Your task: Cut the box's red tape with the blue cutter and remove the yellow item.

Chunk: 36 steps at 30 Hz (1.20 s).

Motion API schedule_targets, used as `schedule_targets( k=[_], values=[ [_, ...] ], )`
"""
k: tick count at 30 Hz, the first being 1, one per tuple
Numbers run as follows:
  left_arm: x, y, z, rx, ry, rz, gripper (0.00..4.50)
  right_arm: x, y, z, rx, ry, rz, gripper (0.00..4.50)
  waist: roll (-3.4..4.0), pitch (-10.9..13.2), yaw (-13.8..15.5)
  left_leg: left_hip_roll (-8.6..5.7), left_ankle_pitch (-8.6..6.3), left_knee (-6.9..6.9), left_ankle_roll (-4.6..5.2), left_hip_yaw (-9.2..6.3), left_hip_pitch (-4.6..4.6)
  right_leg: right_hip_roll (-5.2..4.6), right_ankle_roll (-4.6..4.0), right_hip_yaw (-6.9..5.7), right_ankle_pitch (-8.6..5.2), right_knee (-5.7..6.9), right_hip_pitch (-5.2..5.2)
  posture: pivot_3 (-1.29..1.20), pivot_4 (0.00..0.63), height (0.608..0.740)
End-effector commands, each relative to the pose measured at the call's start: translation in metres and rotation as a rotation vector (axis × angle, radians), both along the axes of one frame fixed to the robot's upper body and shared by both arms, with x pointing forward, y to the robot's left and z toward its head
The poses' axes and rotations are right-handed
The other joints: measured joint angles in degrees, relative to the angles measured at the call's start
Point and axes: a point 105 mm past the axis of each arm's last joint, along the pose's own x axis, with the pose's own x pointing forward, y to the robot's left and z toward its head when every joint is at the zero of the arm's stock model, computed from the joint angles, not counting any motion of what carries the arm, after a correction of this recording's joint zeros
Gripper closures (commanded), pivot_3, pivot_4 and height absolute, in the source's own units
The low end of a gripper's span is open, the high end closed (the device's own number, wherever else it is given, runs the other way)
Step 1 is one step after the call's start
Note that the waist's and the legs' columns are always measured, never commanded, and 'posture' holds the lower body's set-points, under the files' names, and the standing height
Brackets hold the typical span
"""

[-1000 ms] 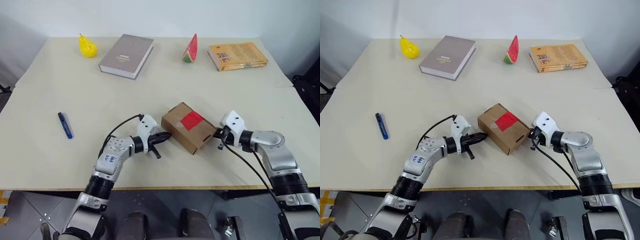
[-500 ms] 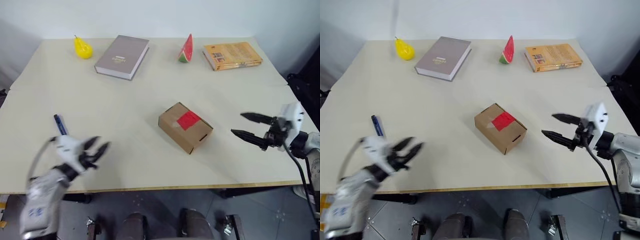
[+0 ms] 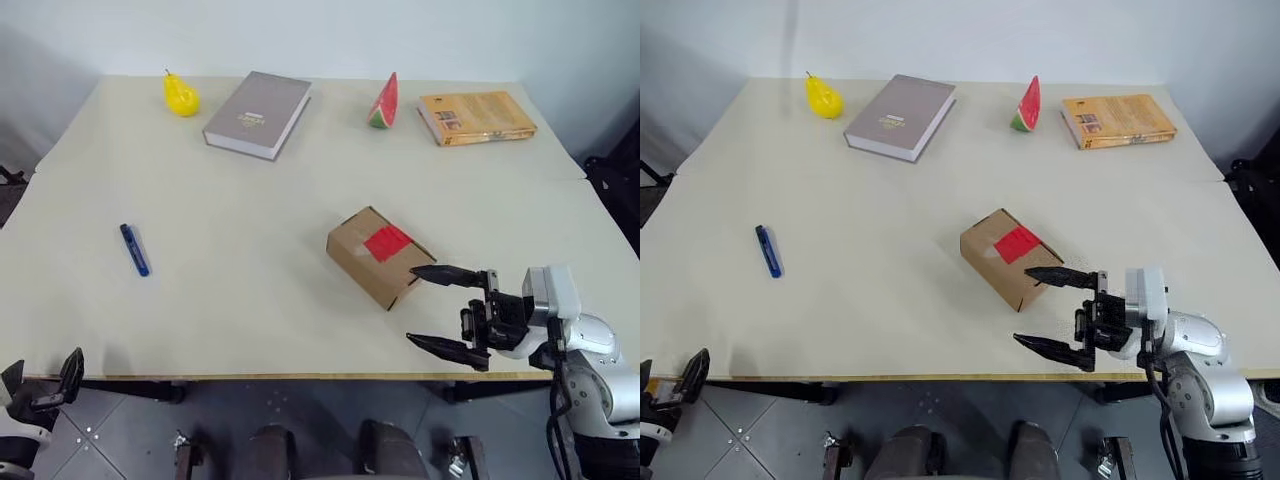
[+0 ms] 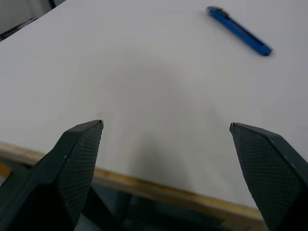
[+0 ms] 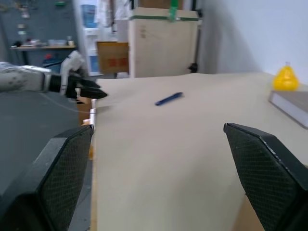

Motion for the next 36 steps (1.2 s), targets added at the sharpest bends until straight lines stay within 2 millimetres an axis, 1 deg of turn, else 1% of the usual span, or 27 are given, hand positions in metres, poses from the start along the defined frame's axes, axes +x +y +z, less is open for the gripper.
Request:
schedule_targets(
  k=[1, 3, 6, 10, 12, 15, 19, 25, 29, 33, 34, 35, 36],
  values=[
    [0.037, -0.015, 0.032, -0.017, -0.118, -0.005, 0.03, -0.003, 0.001, 0.011, 0.001, -0.051, 0.049, 0.00, 0.02, 0.0, 0.0, -0.01, 0.00, 0.01, 0.01, -0.01, 0.00, 0.00, 0.01, 0.00, 0.00, 0.00, 0.02, 0.00, 0.150, 0.740],
    [0.054, -0.020, 0.038, -0.034, -0.120, 0.016, 0.03, 0.001, 0.002, 0.014, -0.002, -0.059, 0.055, 0.00, 0.02, 0.0, -0.1, 0.00, 0.02, 0.04, 0.00, -0.02, 0.04, 0.02, 0.00, -0.03, 0.00, 0.01, 0.08, 0.00, 0.150, 0.740],
    [0.090, -0.032, 0.047, -0.057, -0.097, 0.035, 0.03, 0.008, 0.002, 0.018, 0.000, -0.078, 0.041, 0.00, 0.01, 0.0, -0.3, -0.01, 0.03, 0.03, -0.01, -0.01, 0.09, 0.03, 0.02, -0.03, 0.02, 0.08, 0.09, 0.00, 0.150, 0.740],
    [0.123, -0.032, 0.061, -0.075, -0.092, 0.141, 0.03, 0.010, 0.004, 0.020, -0.004, -0.095, 0.034, 0.00, -0.01, 0.0, -0.3, -0.01, -0.01, 0.01, -0.06, -0.02, 0.08, 0.04, 0.08, -0.10, 0.05, 0.34, -0.05, 0.00, 0.150, 0.740],
    [0.131, -0.030, 0.062, -0.084, -0.069, 0.204, 0.03, 0.010, 0.005, 0.019, -0.011, -0.096, 0.037, 0.00, -0.01, 0.0, -0.3, -0.02, -0.03, 0.00, -0.09, 0.05, 0.06, 0.05, 0.09, -0.15, 0.05, 0.43, -0.12, 0.00, 0.150, 0.740],
    [0.143, -0.032, 0.058, -0.136, -0.037, 0.259, 0.03, 0.011, 0.007, 0.022, -0.011, -0.104, 0.026, 0.00, -0.01, 0.0, -0.3, -0.02, -0.03, -0.01, -0.10, 0.15, 0.04, 0.05, 0.09, -0.18, 0.05, 0.44, -0.14, 0.00, 0.150, 0.740],
    [0.164, -0.042, 0.053, -0.187, 0.033, 0.307, 0.03, 0.011, 0.010, 0.024, -0.023, -0.113, 0.020, 0.00, -0.05, 0.0, 0.0, -0.02, 0.00, 0.07, -0.13, 0.25, -0.02, 0.05, 0.09, -0.29, 0.05, 0.41, -0.08, 0.00, 0.150, 0.740],
    [0.184, -0.052, 0.048, -0.192, 0.083, 0.272, 0.03, 0.010, 0.014, 0.029, -0.013, -0.124, 0.003, 0.00, -0.06, 0.0, -0.1, -0.02, 0.00, 0.04, -0.15, 0.23, -0.02, 0.05, 0.09, -0.37, 0.05, 0.39, -0.04, 0.00, 0.150, 0.740],
    [0.181, -0.046, 0.030, -0.201, 0.198, 0.354, 0.03, 0.009, 0.017, 0.032, -0.002, -0.126, -0.007, 0.00, -0.06, 0.0, -0.3, -0.02, 0.01, 0.04, -0.15, 0.24, 0.00, 0.05, 0.09, -0.39, 0.05, 0.39, -0.03, 0.00, 0.150, 0.740],
    [0.175, -0.046, 0.012, -0.295, 0.262, 0.415, 0.03, 0.009, 0.017, 0.033, 0.003, -0.131, -0.021, 0.00, -0.03, 0.0, -0.4, -0.01, 0.02, 0.05, -0.18, 0.25, 0.05, 0.05, 0.09, -0.35, 0.05, 0.39, -0.01, 0.00, 0.150, 0.740],
    [0.173, -0.047, 0.009, -0.297, 0.273, 0.418, 0.40, 0.009, 0.017, 0.033, 0.003, -0.133, -0.026, 0.00, 0.01, -0.1, -0.4, -0.01, 0.02, 0.04, -0.18, 0.26, 0.06, 0.05, 0.09, -0.34, 0.05, 0.39, -0.01, 0.00, 0.150, 0.740],
    [0.173, -0.048, 0.006, -0.306, 0.275, 0.412, 0.53, 0.009, 0.016, 0.032, 0.003, -0.135, -0.031, 0.00, 0.06, -0.1, -0.4, -0.01, 0.02, 0.02, -0.18, 0.26, 0.08, 0.05, 0.09, -0.34, 0.05, 0.39, -0.01, 0.00, 0.150, 0.740],
    [0.171, -0.048, 0.002, -0.311, 0.284, 0.415, 0.83, 0.009, 0.016, 0.033, 0.004, -0.139, -0.037, 0.00, 0.11, -0.1, -0.4, -0.01, 0.02, 0.00, -0.18, 0.27, 0.09, 0.05, 0.09, -0.32, 0.05, 0.39, -0.01, 0.00, 0.150, 0.740]
  ],
)
